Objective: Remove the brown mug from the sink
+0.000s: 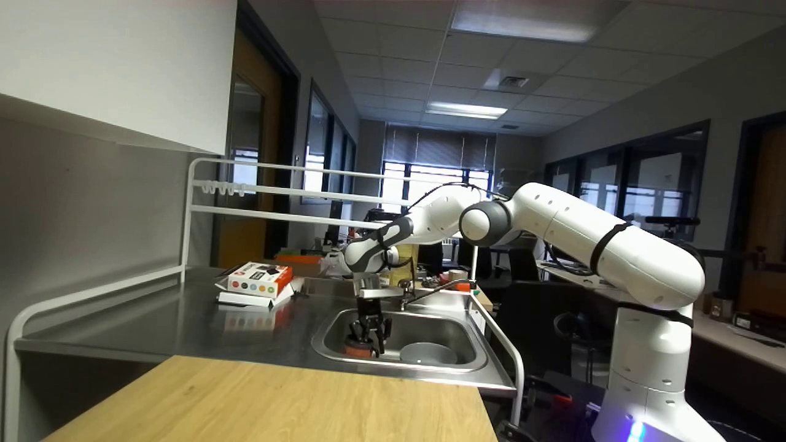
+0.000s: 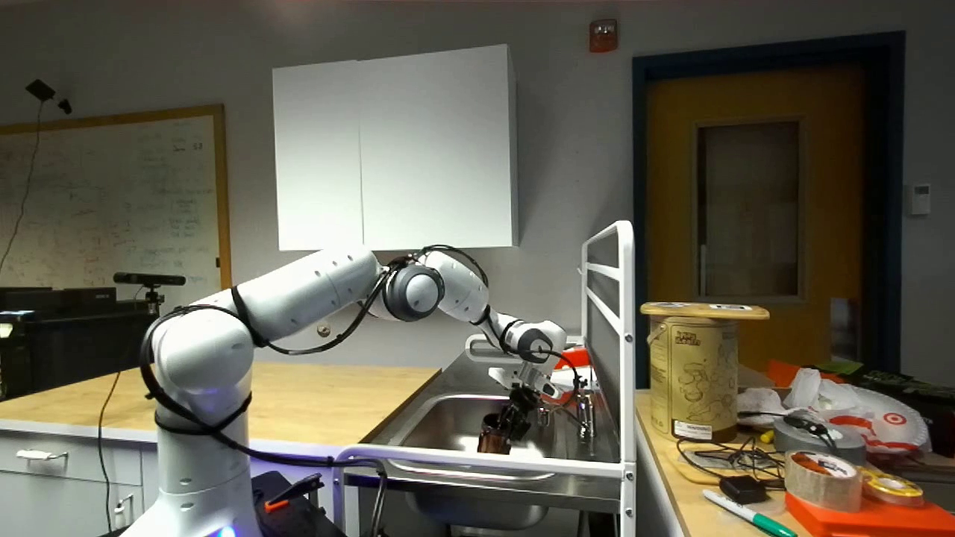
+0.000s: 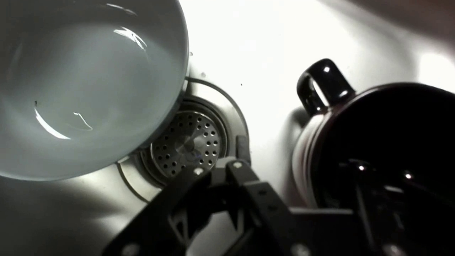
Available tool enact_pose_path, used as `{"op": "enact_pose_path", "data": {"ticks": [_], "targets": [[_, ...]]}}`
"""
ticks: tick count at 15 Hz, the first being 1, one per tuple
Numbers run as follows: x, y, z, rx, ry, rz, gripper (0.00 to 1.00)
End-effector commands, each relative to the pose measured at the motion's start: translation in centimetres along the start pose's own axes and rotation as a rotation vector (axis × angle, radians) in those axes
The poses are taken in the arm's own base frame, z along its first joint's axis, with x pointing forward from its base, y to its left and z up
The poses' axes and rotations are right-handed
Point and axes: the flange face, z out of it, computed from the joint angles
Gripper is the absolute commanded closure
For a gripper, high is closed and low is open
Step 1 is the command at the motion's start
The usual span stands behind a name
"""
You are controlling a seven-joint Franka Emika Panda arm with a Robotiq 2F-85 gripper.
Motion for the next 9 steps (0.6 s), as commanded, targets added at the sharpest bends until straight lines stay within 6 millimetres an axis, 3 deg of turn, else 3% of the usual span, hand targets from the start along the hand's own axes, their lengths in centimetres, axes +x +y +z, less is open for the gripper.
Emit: {"op": "enact_pose_path", "data": {"ticks": [1,3,5,9], "targets": [[0.5,-0.2,-0.6,-0.002,0.003,0.018,0.8],[0.7,-0.3,-0.6,0.003,0.005,0.019,0.94],[0.7,-0.4,-0.8,0.009,0.009,0.02,0.98],[0.5,-0.8,-1.9,0.024,0.023,0.02,0.93]]}}
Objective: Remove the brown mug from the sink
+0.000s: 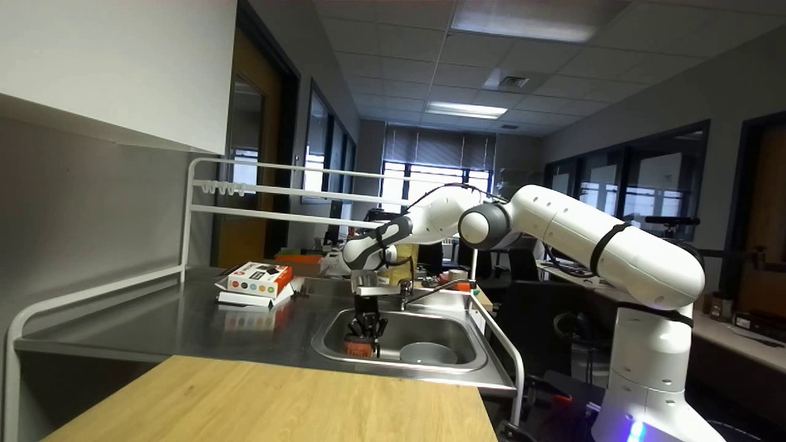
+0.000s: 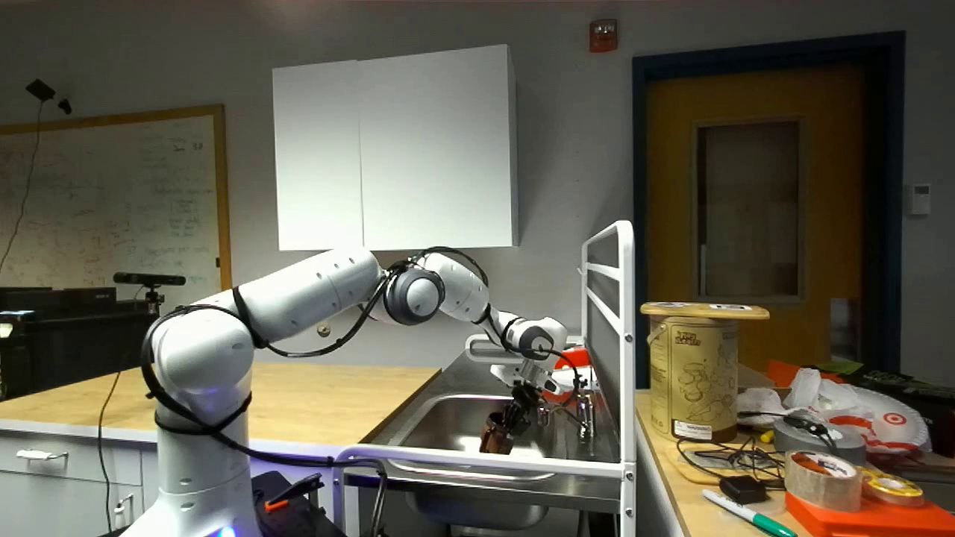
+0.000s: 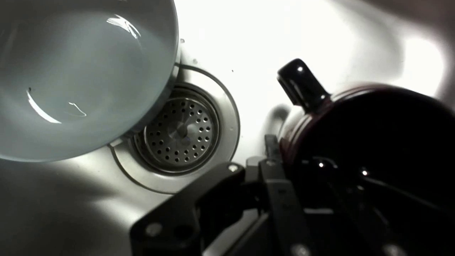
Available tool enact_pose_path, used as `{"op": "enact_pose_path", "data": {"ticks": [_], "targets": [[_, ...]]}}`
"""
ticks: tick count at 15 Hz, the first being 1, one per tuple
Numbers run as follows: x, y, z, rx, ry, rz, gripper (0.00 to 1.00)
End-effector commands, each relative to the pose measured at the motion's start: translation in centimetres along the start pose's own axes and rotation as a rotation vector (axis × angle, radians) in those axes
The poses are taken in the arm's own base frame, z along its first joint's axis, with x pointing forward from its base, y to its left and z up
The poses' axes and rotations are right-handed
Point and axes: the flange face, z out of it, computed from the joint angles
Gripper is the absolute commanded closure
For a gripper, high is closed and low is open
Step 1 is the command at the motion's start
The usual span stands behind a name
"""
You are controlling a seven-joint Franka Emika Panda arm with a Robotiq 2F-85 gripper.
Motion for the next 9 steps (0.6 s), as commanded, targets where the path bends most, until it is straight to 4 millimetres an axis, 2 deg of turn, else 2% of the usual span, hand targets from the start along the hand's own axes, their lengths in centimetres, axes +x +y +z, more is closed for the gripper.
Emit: {"op": "enact_pose_path", "data": {"ticks": [1,5,9], "targets": [[-0.1,-0.4,-1.3,0.015,0.0,0.018,0.94],[-1.3,-1.0,-3.1,0.012,0.025,0.031,0.94],[-2.4,0.1,-3.9,-0.004,0.028,0.098,0.94]]}}
